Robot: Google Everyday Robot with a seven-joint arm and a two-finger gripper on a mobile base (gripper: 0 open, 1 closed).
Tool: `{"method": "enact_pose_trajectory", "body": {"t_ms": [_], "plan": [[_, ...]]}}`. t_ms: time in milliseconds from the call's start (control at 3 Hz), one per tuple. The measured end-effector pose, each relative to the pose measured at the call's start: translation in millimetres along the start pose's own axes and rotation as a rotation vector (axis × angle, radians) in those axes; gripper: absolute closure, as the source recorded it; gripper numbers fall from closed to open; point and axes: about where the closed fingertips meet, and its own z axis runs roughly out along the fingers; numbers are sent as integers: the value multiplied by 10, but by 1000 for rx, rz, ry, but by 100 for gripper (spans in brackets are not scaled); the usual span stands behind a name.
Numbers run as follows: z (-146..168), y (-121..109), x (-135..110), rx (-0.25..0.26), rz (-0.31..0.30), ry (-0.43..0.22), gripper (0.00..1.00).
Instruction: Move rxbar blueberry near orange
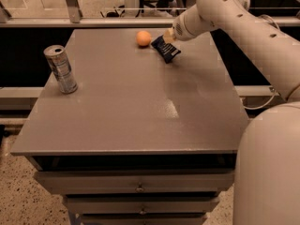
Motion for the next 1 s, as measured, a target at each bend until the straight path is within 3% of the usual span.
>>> {"method": "enact_pose_trajectory", "body": {"t_ms": [1000], "plan": [[55, 85, -16, -22, 27, -4, 5]]}}
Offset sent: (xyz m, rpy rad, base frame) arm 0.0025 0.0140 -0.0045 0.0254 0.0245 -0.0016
